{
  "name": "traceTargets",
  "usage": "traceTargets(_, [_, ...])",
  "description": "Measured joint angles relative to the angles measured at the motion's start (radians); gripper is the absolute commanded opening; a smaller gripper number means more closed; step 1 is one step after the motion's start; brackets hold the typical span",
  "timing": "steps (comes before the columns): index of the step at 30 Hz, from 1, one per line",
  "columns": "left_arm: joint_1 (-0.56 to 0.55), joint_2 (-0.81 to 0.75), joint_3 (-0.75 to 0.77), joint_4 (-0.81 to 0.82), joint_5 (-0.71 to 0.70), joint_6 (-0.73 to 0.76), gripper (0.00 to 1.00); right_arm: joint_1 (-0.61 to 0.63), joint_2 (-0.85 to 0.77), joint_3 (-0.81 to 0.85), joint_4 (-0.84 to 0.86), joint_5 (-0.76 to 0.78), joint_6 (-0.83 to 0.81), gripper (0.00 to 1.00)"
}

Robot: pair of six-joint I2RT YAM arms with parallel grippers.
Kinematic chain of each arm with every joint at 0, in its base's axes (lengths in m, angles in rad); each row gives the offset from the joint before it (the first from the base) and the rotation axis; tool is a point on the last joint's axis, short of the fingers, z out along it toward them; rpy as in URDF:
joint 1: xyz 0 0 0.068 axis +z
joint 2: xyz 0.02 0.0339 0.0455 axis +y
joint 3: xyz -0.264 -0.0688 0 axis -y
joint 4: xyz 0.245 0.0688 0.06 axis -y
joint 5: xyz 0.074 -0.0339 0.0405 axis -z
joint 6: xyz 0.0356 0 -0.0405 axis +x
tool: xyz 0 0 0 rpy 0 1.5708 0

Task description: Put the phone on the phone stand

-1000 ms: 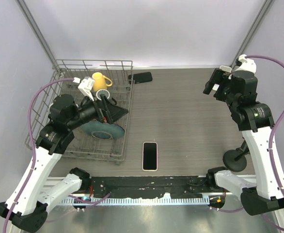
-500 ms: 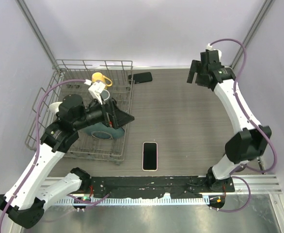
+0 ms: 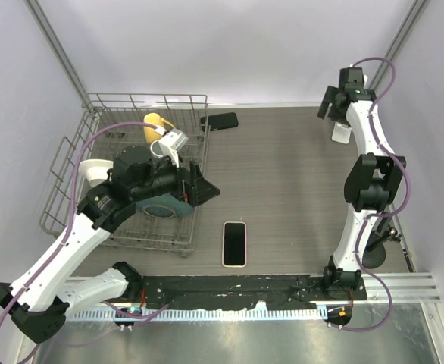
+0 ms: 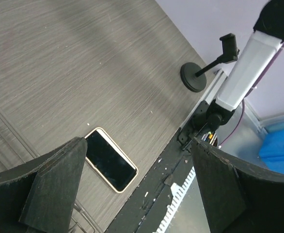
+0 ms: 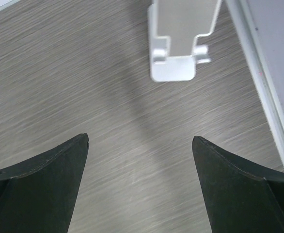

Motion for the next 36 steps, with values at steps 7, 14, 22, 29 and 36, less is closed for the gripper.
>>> traceTargets(7, [-0.077, 0.04, 0.015, -0.021, -0.046, 0.049, 0.94, -0.103, 0.129, 0.126, -0.011, -0.036, -0.064, 0.94])
traceTargets(14, [-0.16, 0.069, 0.029, -0.04, -0.095, 0.097, 0.95, -0.116, 0.239, 0.241, -0.023, -0.064, -0.164, 0.96])
traceTargets(22, [-0.208, 0.076, 0.068, -0.062, -0.121, 0.141, 0.96, -0.133, 0.322, 0.268, -0.027, -0.097, -0.196, 0.82])
traceTargets(29, [-0.209, 0.076, 0.068, -0.069, -0.137, 0.157, 0.96, -0.154, 0.345, 0.273, -0.027, -0.096, -0.192, 0.74])
traceTargets(36, [-0.209, 0.076, 0.068, -0.069, -0.137, 0.158, 0.96, -0.168, 0.345, 0.282, 0.007, -0.096, -0.168, 0.67])
